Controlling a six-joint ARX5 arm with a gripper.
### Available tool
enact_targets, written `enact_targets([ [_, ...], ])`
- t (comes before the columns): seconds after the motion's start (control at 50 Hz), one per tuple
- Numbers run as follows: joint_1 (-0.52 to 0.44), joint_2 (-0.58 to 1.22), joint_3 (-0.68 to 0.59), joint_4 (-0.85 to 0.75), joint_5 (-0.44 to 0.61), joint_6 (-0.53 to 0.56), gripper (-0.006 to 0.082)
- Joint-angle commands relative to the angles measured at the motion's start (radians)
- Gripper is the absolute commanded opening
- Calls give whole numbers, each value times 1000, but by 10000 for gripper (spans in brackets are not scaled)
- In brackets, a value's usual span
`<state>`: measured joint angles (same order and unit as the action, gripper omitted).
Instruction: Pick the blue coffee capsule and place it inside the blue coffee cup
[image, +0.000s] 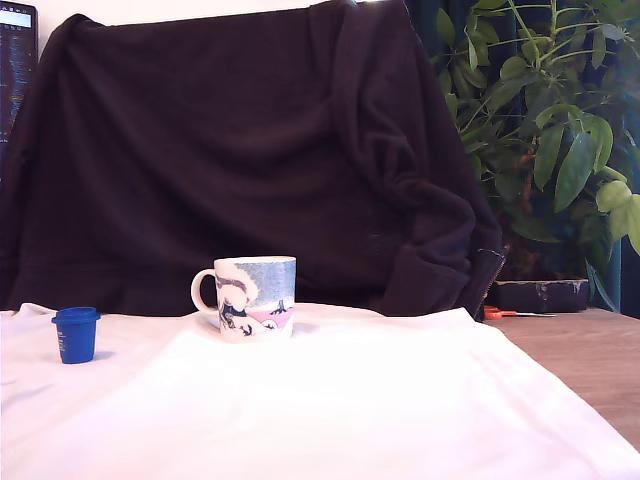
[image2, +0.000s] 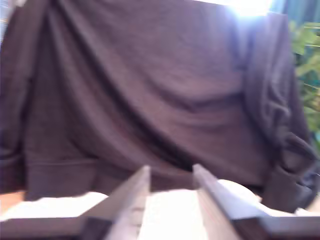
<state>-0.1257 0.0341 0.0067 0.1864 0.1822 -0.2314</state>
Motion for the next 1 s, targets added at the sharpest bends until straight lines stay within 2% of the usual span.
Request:
enact_targets([
  [0.0, -19, 56, -31, 2, 0, -6, 698],
  [0.14, -51, 183, -31, 48, -15, -5, 717],
  [0.5, -82, 576, -31, 328, -104, 23, 717],
  [0.76, -82, 921, -31, 648, -113, 31, 716],
  [0.98, -86, 1206, -19, 857, -112, 31, 716],
])
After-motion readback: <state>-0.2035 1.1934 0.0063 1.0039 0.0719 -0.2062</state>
